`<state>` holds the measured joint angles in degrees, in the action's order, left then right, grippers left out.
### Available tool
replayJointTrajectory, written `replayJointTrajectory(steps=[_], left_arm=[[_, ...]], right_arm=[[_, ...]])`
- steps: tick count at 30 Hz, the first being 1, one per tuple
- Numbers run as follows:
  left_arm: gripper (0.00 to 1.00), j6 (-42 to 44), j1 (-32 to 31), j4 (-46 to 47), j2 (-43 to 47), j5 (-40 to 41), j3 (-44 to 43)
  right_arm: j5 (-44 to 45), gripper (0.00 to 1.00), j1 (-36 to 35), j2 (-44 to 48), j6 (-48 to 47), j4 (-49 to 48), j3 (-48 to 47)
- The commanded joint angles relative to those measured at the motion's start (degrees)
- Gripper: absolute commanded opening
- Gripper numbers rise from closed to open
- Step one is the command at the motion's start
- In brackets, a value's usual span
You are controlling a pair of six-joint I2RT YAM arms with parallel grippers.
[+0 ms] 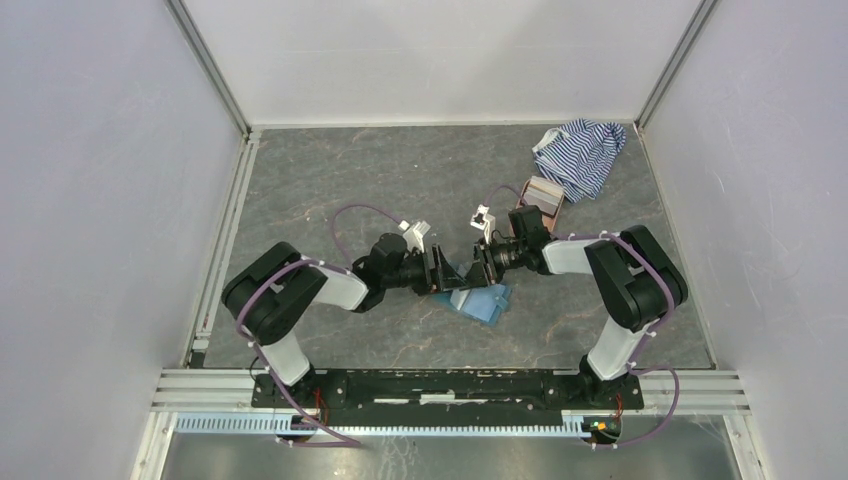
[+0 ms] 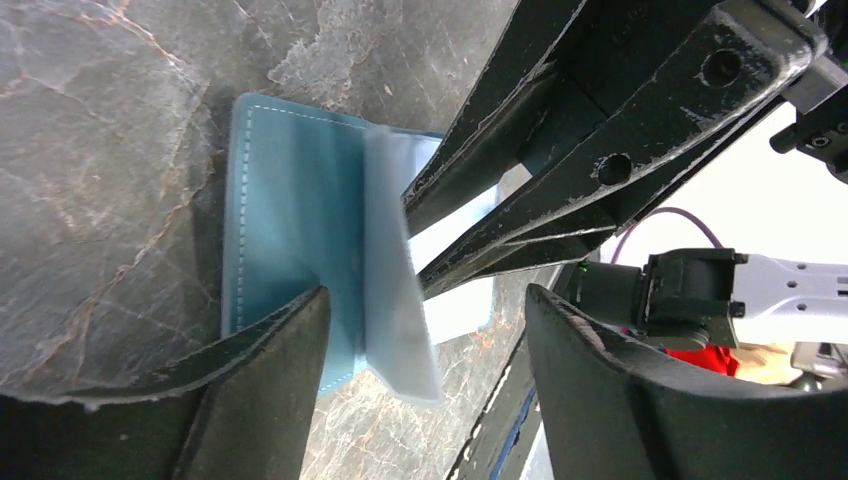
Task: Put the credit cards into the card holder
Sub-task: Open the card holder at the center of the board.
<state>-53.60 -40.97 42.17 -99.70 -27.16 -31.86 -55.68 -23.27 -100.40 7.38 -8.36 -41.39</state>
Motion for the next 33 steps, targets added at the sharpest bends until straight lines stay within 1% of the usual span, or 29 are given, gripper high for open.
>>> replayJointTrajectory(steps=[1,12,18,20,22,24,27,30,33], left_arm=[[0.73,7.6,0.0,-8.6,4.8,4.1,-1.9],[0.4,8.6,-0.9,-11.2,3.4,4.0,-2.8],[0.28,10.1,-1.0,-13.2,3.5,5.2,-3.1],[0.24,10.7,-1.0,-13.7,3.5,5.3,-3.1],[0.18,10.8,-1.0,-13.5,3.8,5.3,-2.8],[0.15,10.4,-1.0,-12.1,4.3,5.3,-1.8],[0.13,9.3,-1.1,-9.4,5.4,5.4,0.3],[0.13,7.7,-1.2,-6.9,7.1,5.5,2.2],[0.13,5.6,-1.3,-4.6,8.1,5.5,4.1]], right_arm=[[-1.7,0.32,0.0,-0.6,0.7,-2.4,0.1],[-1.8,0.31,0.7,-1.0,-2.0,0.2,-0.6],[-1.1,0.31,0.7,-0.2,-5.4,2.6,-1.2],[-0.8,0.31,0.8,-0.3,-8.9,5.9,-2.1],[0.0,0.31,0.8,0.0,-15.3,12.8,-3.6],[1.5,0.31,1.2,1.8,-21.9,17.9,-4.3],[4.0,0.32,1.6,4.3,-28.8,23.2,-3.9],[7.7,0.32,1.6,5.5,-33.0,26.8,-3.7],[10.6,0.33,1.7,6.8,-35.1,28.1,-2.6]])
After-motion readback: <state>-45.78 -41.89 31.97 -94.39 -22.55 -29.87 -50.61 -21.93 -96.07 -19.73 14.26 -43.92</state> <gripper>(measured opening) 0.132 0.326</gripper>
